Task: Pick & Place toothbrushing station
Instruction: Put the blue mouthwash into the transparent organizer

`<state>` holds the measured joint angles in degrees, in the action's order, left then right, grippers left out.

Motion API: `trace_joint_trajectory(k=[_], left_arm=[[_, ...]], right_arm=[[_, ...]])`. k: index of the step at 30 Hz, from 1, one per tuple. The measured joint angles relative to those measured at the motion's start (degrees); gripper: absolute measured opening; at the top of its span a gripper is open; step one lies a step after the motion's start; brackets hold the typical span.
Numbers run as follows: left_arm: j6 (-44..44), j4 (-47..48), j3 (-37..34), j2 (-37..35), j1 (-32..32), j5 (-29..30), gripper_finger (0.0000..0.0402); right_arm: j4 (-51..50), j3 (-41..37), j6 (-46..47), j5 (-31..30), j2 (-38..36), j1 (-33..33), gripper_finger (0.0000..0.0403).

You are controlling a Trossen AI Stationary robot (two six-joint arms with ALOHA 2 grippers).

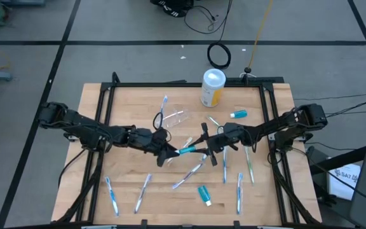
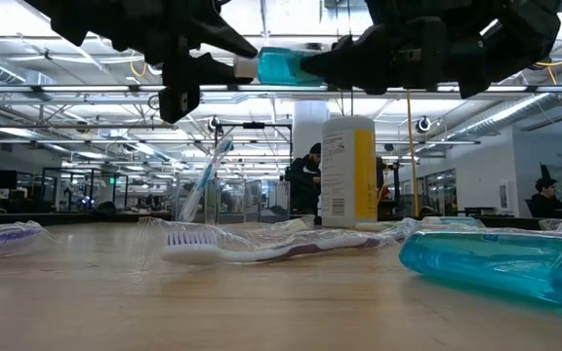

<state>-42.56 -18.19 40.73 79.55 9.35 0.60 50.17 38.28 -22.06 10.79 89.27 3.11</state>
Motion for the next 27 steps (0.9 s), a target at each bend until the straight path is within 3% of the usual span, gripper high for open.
trace_joint_trajectory(k=[8, 17, 23, 27], left_arm=[[5.32, 3.03, 0.11, -0.02, -3.22, 2.98, 0.0124], [13.55, 1.51, 0.2, -0.02, -6.0, 5.11, 0.0211], [30.22, -4.2, 0.2, -0.02, -7.23, 10.7, 0.0246], [40.85, -9.71, 0.2, -0.02, -7.74, 18.54, 0.0247]], right_arm=[[-2.5, 0.0, -1.21, -1.38, 0.02, -1.63, 0.0094], [-6.57, 0.0, -1.79, -3.02, 0.02, -5.14, 0.0094], [-9.87, -0.05, -2.79, -6.97, -3.44, -7.22, 0.0094], [-22.17, -0.02, -4.46, -14.68, -11.16, -9.02, 0.0094]])
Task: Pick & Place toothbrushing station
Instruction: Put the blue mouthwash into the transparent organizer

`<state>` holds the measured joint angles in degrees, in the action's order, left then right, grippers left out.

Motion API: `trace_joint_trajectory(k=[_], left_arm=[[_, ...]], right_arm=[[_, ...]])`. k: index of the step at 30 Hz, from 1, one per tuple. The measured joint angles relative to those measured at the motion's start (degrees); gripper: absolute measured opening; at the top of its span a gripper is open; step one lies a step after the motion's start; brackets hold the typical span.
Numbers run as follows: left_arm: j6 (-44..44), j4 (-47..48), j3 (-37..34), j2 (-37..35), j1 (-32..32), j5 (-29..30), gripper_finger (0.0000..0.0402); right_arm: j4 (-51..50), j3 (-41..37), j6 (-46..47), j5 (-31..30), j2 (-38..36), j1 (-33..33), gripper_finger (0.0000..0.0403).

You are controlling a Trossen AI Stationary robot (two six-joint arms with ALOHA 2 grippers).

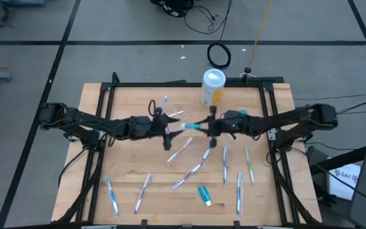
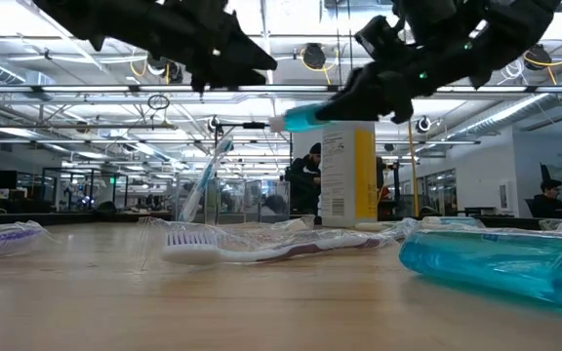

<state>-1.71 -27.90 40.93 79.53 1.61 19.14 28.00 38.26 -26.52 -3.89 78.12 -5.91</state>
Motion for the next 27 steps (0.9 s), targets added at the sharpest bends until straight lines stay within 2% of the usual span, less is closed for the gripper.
trace_joint_trajectory(k=[3, 6, 8, 10, 12, 15, 17, 20, 23, 27], left_arm=[[5.07, -2.87, 0.0, 0.0, -0.67, 5.51, 0.0246], [9.04, -2.55, -0.02, 0.0, -1.1, 6.12, 0.0246], [9.63, -1.28, -0.02, 0.0, -1.23, 5.95, 0.0246], [9.65, 0.49, -0.09, 0.0, -1.23, 5.43, 0.0246], [9.51, 2.38, -0.09, 0.0, -1.23, 3.36, 0.0246], [8.75, 3.02, -0.11, 0.0, -1.36, -0.93, 0.0246], [7.59, 2.59, -0.11, 0.0, -1.58, -4.0, 0.0246], [5.64, 0.04, -0.11, 0.0, -1.84, -7.42, 0.0246], [6.19, -3.31, -0.11, 0.0, -1.88, -7.66, 0.0246], [6.28, -7.68, -0.13, 0.01, -1.92, -7.87, 0.0246]], right_arm=[[-6.92, -1.14, -0.64, -2.0, -6.19, -2.21, 0.0094], [-2.76, -5.94, 1.28, 0.31, -10.75, -5.67, 0.0094], [6.07, -10.93, 3.26, 5.21, -12.32, -8.67, 0.0094], [19.23, -16.6, 7.23, 11.89, -12.48, -11.85, 0.0094], [33.39, -21.11, 13.2, 17.64, -10.52, -14.72, 0.0094], [50.05, -24.39, 21.97, 21.95, -6.23, -16.85, 0.0094], [56.11, -24.09, 26.46, 23.31, -3.13, -16.81, 0.0094], [57.53, -20.51, 29.82, 27.13, 1.84, -15.33, 0.0094], [57.51, -16.51, 30.78, 30.4, 6.59, -13.12, 0.0094], [57.43, -11.8, 34.08, 31.04, 10.99, -11.03, 0.0094]])
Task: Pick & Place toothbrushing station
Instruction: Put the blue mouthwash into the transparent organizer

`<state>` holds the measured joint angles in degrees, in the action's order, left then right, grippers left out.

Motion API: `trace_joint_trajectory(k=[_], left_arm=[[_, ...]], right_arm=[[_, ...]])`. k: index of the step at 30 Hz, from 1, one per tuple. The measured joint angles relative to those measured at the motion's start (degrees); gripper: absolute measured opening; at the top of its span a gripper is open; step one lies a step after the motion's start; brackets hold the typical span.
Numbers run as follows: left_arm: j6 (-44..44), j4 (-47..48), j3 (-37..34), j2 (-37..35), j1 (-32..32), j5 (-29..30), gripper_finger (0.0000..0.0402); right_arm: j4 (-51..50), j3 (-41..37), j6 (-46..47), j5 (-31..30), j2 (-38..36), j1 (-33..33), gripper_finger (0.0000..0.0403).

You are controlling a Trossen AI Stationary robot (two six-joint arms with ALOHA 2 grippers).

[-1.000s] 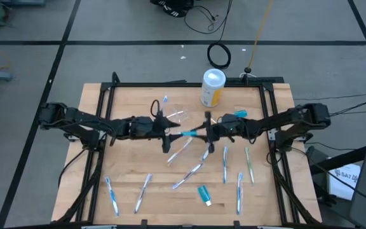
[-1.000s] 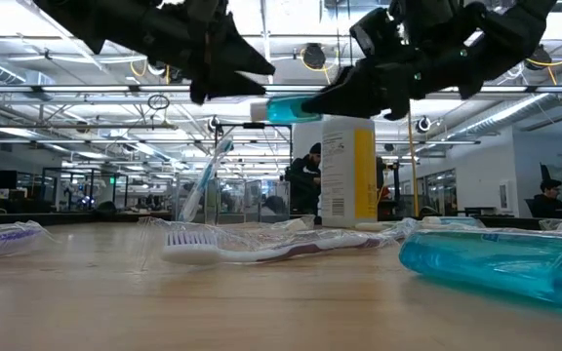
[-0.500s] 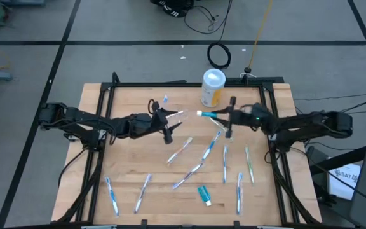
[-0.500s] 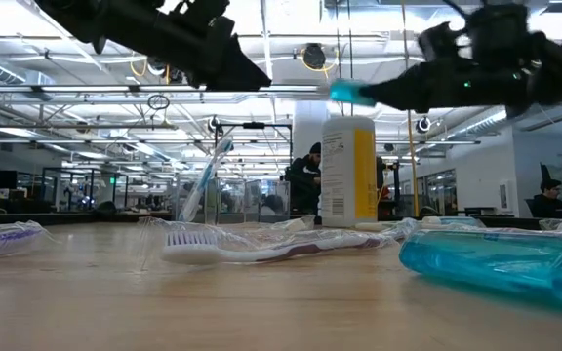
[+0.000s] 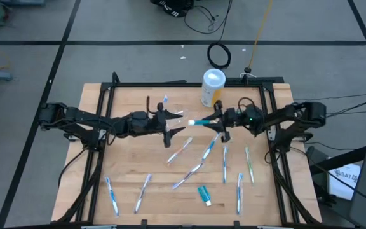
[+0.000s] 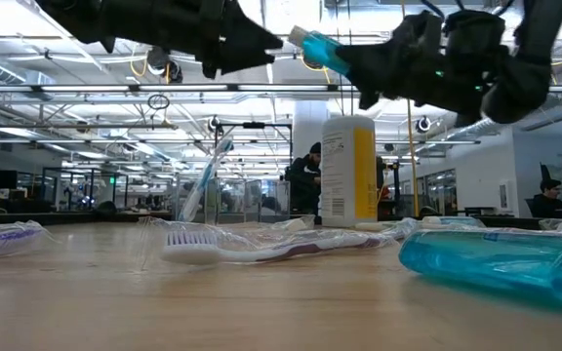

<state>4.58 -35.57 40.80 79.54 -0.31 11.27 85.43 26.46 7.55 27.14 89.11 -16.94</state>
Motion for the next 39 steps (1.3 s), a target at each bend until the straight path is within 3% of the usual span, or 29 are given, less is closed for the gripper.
trace_joint_trajectory(k=[16, 30, 39], left_arm=[[4.2, -7.01, 0.0, 0.01, 0.42, -16.9, 0.0246], [4.89, -8.04, 0.0, 0.0, 0.39, -17.8, 0.0242], [5.38, -7.98, 0.0, 0.01, 0.37, -17.03, 0.0153]], right_arm=[[0.14, 8.92, 4.81, -0.3, 4.86, 6.48, 0.0094], [-0.81, 8.85, 3.34, -1.78, 4.87, 6.54, 0.0094], [-1.71, 8.85, 0.11, -1.58, 4.84, 6.52, 0.0094]])
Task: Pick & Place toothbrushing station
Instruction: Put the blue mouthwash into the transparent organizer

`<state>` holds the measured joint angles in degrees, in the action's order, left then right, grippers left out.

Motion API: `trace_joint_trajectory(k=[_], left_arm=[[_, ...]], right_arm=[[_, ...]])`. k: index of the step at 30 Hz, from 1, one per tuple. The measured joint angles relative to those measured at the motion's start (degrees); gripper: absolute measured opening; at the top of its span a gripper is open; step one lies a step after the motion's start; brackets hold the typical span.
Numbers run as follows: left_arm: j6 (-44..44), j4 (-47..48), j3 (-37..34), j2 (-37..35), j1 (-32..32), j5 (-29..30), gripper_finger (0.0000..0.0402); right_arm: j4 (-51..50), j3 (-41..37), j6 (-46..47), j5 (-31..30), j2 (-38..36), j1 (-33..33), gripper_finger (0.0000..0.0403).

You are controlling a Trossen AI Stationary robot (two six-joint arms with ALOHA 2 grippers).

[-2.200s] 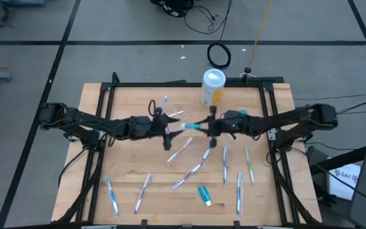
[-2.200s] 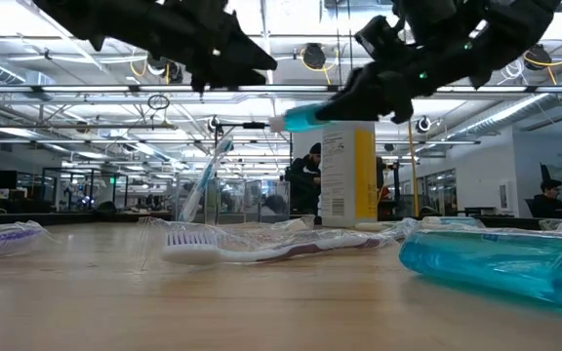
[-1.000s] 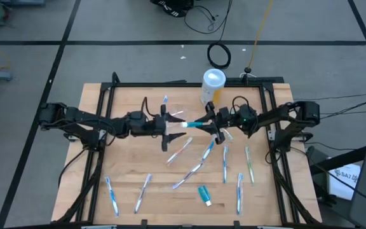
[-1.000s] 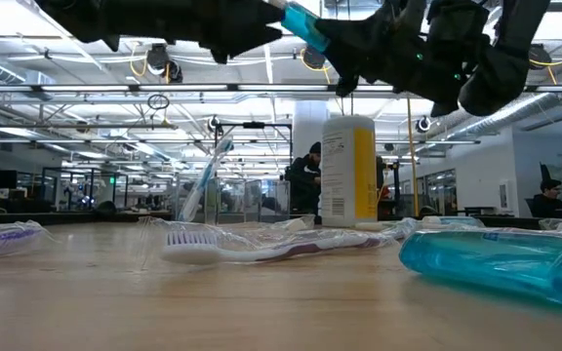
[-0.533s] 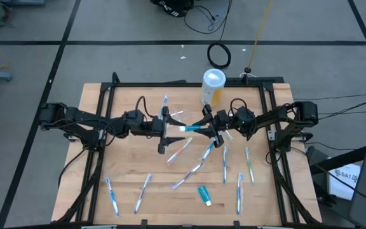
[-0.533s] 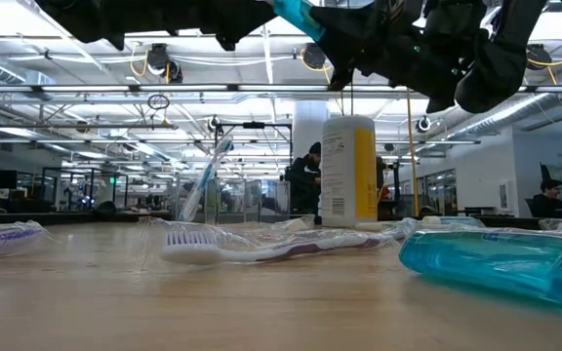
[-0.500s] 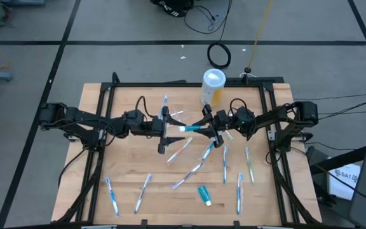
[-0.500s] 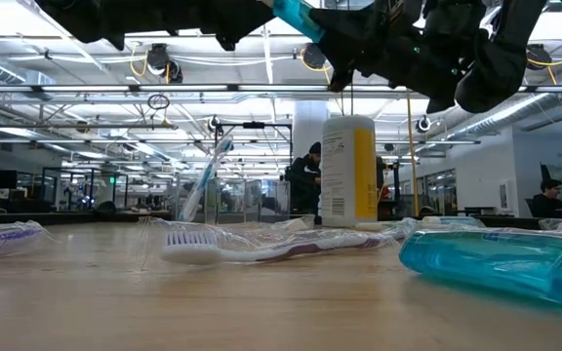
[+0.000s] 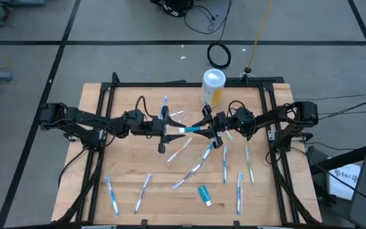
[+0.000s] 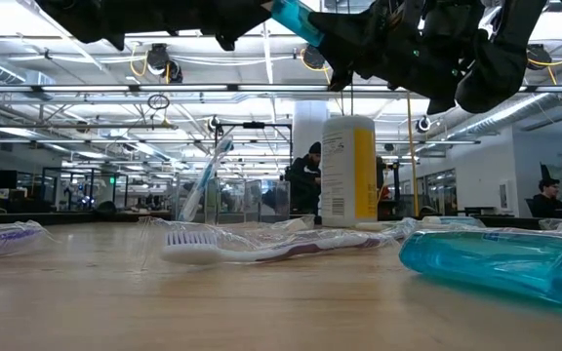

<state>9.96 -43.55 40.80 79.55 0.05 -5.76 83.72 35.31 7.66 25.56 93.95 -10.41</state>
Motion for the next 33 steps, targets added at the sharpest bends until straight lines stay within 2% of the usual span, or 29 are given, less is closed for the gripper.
trace_joint_trajectory(k=[6, 14, 18, 24, 28, 33], left_arm=[[-0.66, -0.12, 0.0, -0.02, 0.02, 2.96, 0.0115], [-5.42, 4.12, 0.0, -0.04, -0.04, 5.16, 0.0111], [-8.24, 6.23, 0.0, -0.04, 0.02, 9.26, 0.0108], [-15.5, 11.64, -0.04, -0.48, -0.92, 12.16, 0.0107], [-16.31, 13.78, -0.03, -2.55, -1.16, 14.99, 0.0107], [-17.18, 24.71, 1.31, -7.7, -1.94, 20.24, 0.0107]], right_arm=[[-0.36, -0.02, -1.27, -0.46, -0.04, -0.13, 0.0094], [-5.14, -0.11, -1.38, -2.94, -0.02, -0.77, 0.0121], [-8.27, -0.11, -4.39, -3.3, -0.02, -1.4, 0.014], [-9.39, -0.07, -6.01, -3.26, -1.25, -3.16, 0.0158], [-13.38, -0.34, -5.92, -3.21, -3.29, -4.95, 0.0161], [-22.7, -0.9, -8.81, -3.05, -5.04, -7.34, 0.016]])
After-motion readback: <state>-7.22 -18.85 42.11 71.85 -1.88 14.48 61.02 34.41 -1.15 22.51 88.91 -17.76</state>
